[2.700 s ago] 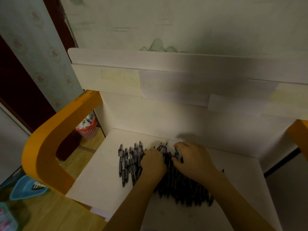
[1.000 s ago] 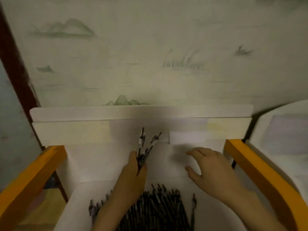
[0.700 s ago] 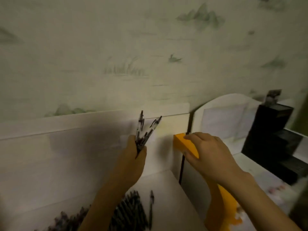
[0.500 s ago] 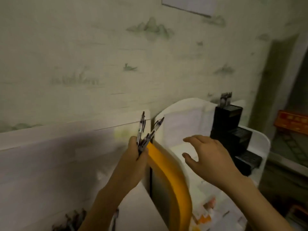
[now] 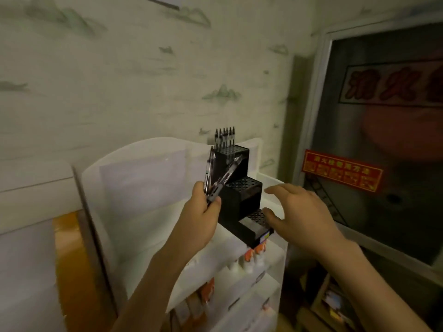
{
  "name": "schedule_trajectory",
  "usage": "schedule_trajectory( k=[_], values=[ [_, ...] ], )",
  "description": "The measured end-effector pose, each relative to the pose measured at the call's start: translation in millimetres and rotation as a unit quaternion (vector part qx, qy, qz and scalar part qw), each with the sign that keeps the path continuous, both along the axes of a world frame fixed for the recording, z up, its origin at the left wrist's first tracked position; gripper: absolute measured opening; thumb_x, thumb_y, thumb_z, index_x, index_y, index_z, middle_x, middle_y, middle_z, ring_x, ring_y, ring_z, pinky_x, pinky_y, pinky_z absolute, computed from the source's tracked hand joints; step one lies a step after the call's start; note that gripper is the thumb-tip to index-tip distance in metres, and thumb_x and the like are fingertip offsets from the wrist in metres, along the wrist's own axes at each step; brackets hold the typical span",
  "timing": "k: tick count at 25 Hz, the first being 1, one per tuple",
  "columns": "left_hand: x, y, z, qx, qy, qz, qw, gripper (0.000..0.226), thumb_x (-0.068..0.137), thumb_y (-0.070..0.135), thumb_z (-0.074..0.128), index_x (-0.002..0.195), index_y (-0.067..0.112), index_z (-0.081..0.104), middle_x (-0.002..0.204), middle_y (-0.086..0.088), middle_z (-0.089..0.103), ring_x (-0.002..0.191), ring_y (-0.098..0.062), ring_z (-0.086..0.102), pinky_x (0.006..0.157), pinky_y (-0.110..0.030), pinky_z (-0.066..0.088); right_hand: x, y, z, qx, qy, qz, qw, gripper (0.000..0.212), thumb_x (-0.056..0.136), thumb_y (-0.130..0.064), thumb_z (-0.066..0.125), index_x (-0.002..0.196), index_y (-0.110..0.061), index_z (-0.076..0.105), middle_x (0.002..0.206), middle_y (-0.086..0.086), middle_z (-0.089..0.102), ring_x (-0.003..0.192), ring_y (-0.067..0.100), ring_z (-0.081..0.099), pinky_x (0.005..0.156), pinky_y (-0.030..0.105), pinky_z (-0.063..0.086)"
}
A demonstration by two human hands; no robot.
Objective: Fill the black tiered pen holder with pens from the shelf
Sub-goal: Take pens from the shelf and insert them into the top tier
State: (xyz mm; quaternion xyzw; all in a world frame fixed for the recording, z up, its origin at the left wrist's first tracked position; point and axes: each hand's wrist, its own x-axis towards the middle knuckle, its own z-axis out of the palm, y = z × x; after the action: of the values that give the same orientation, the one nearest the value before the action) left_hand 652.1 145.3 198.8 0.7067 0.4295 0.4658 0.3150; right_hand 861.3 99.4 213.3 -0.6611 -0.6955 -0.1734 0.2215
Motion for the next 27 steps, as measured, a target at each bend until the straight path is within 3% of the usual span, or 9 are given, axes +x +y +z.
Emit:
schedule_trajectory(
  k=[7,13,15,16,18,21,22,24,27],
  values=[
    [80,52,-11,-0.028,0.001,-0.020,0.999,0.005,0.102,0.020,0.043,0.100,0.016,0.042,0.064,-0.001,0.041,0.041,-0.001,0.035,0.042,-0.020,0.032,76,59,-18,-0.020,0.033,0.003,0.999,0.046,0.090,-0.049,0.056,0.133,-0.034,0.050,0.134,-0.008,0.057,0.119,0.016,0.055,0.099,0.038,0.045],
    [110,140,-16,-0.023,-0.013,-0.003,1.000,0.009,0.102,0.016,0.045,0.100,0.009,0.041,0.064,-0.002,0.039,0.044,-0.005,0.034,0.047,-0.025,0.033,104,159,-21,-0.029,0.026,0.040,0.998,0.046,0.090,-0.051,0.054,0.133,-0.035,0.050,0.131,-0.010,0.058,0.116,0.016,0.056,0.096,0.036,0.045],
    [116,172,-11,0.000,-0.005,0.019,1.000,0.005,0.101,0.017,0.047,0.099,0.013,0.044,0.064,0.003,0.042,0.044,-0.004,0.040,0.048,-0.021,0.035,105,199,-9,-0.034,0.081,0.075,0.993,0.046,0.091,-0.051,0.055,0.134,-0.033,0.051,0.130,-0.012,0.059,0.116,0.013,0.056,0.095,0.035,0.049],
    [117,184,-7,0.012,0.000,0.025,1.000,0.004,0.101,0.017,0.048,0.099,0.015,0.045,0.064,0.005,0.043,0.045,-0.002,0.043,0.047,-0.016,0.035,102,217,0,-0.034,0.150,0.103,0.983,0.045,0.091,-0.050,0.056,0.132,-0.031,0.053,0.126,-0.012,0.061,0.112,0.010,0.058,0.093,0.034,0.051],
    [118,207,-1,0.030,-0.003,0.027,0.999,0.002,0.100,0.016,0.048,0.099,0.016,0.046,0.066,0.005,0.044,0.048,0.002,0.043,0.046,-0.012,0.036,94,253,17,-0.039,0.338,0.164,0.926,0.039,0.091,-0.044,0.060,0.125,-0.025,0.062,0.109,-0.009,0.069,0.098,0.009,0.064,0.087,0.032,0.055],
    [118,235,2,0.034,-0.009,0.038,0.999,0.007,0.100,0.017,0.047,0.107,0.017,0.049,0.073,-0.002,0.050,0.055,0.001,0.043,0.052,-0.011,0.039,83,299,35,-0.125,0.591,0.228,0.763,0.030,0.091,-0.033,0.064,0.108,-0.009,0.071,0.090,0.005,0.075,0.082,0.019,0.072,0.075,0.030,0.060],
    [119,241,2,0.031,-0.010,0.043,0.999,0.009,0.100,0.017,0.047,0.108,0.018,0.049,0.076,-0.003,0.052,0.056,0.000,0.043,0.054,-0.013,0.040,81,311,37,-0.152,0.638,0.241,0.715,0.029,0.090,-0.031,0.066,0.102,-0.005,0.072,0.088,0.009,0.076,0.078,0.021,0.072,0.073,0.030,0.061],
    [119,250,0,0.029,-0.006,0.046,0.998,0.004,0.100,0.017,0.048,0.103,0.018,0.049,0.070,0.003,0.051,0.054,-0.002,0.041,0.052,-0.017,0.038,79,330,38,-0.169,0.690,0.261,0.654,0.023,0.089,-0.023,0.068,0.092,0.000,0.073,0.083,0.014,0.074,0.072,0.022,0.071,0.071,0.030,0.061],
    [117,262,1,0.032,0.003,0.055,0.998,0.006,0.100,0.020,0.048,0.097,0.015,0.046,0.059,0.010,0.044,0.050,-0.008,0.035,0.047,-0.020,0.032,76,357,41,-0.175,0.705,0.304,0.616,0.016,0.088,-0.014,0.068,0.082,-0.001,0.075,0.078,0.015,0.072,0.066,0.020,0.070,0.067,0.029,0.061]
  ],
)
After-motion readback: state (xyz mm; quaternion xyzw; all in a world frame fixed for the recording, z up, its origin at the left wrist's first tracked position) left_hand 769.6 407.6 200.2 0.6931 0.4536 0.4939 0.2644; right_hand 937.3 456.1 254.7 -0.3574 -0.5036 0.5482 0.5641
